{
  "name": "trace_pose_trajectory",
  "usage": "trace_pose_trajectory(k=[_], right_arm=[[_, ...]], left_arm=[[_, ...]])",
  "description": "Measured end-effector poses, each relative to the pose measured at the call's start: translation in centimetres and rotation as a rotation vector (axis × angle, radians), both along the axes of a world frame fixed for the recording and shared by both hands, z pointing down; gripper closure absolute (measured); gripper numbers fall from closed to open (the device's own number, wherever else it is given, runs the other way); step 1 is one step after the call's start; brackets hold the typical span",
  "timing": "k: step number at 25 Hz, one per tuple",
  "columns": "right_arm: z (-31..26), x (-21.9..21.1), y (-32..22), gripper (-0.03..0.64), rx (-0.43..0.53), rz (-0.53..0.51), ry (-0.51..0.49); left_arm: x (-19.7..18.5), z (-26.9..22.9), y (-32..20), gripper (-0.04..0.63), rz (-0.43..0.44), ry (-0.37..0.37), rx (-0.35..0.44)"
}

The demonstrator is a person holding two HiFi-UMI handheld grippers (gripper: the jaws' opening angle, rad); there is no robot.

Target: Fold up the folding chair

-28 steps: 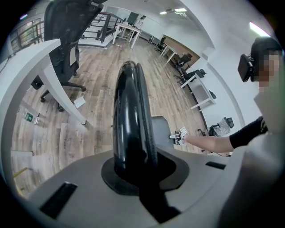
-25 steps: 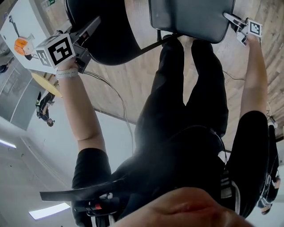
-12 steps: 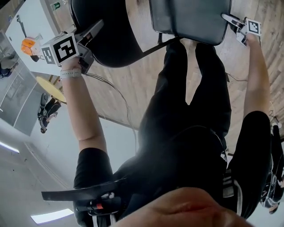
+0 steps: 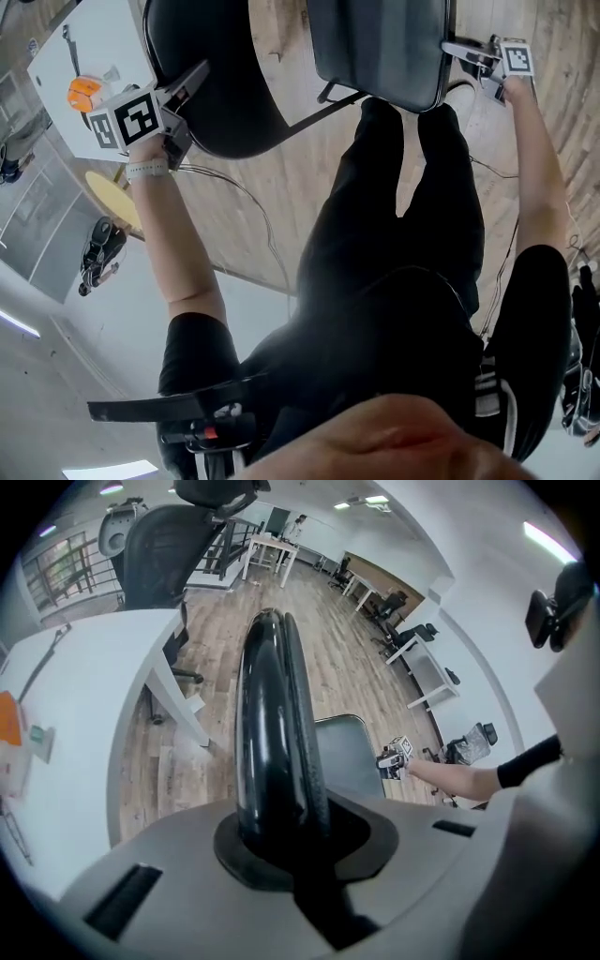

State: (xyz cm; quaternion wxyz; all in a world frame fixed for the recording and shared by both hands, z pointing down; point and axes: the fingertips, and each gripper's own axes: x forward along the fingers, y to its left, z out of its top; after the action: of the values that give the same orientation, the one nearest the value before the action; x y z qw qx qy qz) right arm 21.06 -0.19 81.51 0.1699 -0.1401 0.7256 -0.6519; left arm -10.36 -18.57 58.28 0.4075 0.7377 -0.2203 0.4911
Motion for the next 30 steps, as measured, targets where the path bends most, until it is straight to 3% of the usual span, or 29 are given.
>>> trace_pose_trajectory(k=[5,17,23,30], right_arm=[[-8.9,-8.6,-4.9,0.483,0.096,-0.052,-0.056],[-17.5,-23.0,-13.1,0.575,0.168,0.02,-0.176],[-19.3,-29.3,-16.9,0.584,0.138,0.025,-0.129],[-18.4,-31.7,-17.7,0.589,0.067,0.0,-0.067]], left_arm=[[-5.6,-5.0,-3.3,0.548,0.015,-0.005,0.033],[-10.9,-8.1,-6.8,0.546,0.017,-0.041,0.082],[-13.4,-9.2,-8.5,0.548,0.018,-0.055,0.088],[-12.1,-8.5,-7.8,0.546,0.038,-0.078,0.089]])
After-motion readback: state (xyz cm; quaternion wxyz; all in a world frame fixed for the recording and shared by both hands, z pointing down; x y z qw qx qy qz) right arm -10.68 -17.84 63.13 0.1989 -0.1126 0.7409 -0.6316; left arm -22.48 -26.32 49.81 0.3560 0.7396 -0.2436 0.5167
